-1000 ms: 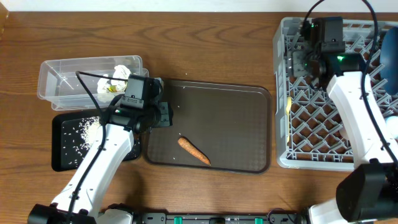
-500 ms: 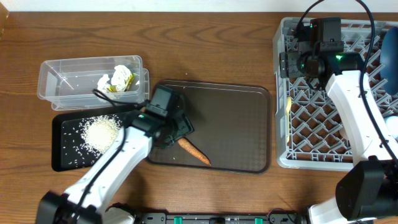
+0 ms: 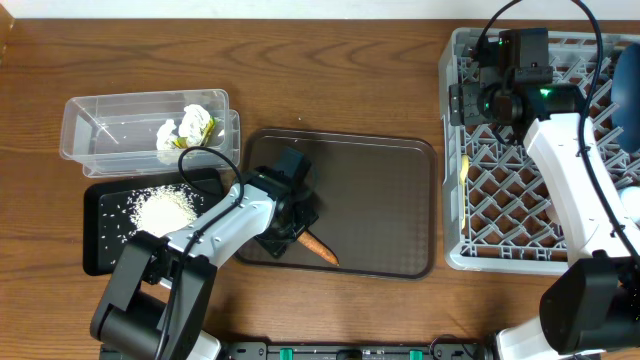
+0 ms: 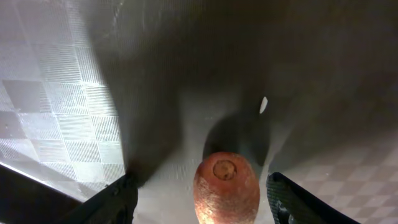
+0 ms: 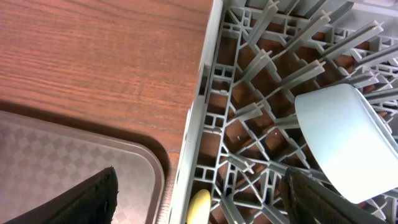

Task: Sort waste into correct bins and load items into the dishwasher rack
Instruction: 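Reach the left gripper down to the carrot and grasp it, then carry the carrot with the left gripper onto the black tray, then release the carrot onto the rice and lift the left gripper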

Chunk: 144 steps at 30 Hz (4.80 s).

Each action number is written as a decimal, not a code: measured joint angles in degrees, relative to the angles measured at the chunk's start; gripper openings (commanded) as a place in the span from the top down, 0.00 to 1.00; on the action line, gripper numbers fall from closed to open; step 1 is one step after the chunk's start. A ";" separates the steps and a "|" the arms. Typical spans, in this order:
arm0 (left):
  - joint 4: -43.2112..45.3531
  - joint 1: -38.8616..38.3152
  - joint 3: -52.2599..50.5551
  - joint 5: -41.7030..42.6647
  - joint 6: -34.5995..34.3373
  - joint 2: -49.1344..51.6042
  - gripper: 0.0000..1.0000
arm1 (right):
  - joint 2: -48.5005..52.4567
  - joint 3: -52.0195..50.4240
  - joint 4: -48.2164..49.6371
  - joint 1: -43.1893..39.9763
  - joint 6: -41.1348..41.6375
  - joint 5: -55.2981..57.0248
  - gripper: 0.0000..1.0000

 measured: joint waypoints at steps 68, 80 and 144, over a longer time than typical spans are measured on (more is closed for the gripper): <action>2.10 48.89 -0.31 -22.29 24.98 -6.23 0.76 | 0.00 0.00 -0.07 0.00 0.00 0.04 0.16; 2.21 48.89 -0.31 -22.21 27.85 -6.91 0.47 | 0.00 0.00 -0.17 0.00 0.00 0.04 0.16; 7.21 48.94 -15.06 -25.20 7.45 -12.98 0.86 | 0.00 0.00 -0.46 0.00 0.00 0.04 0.14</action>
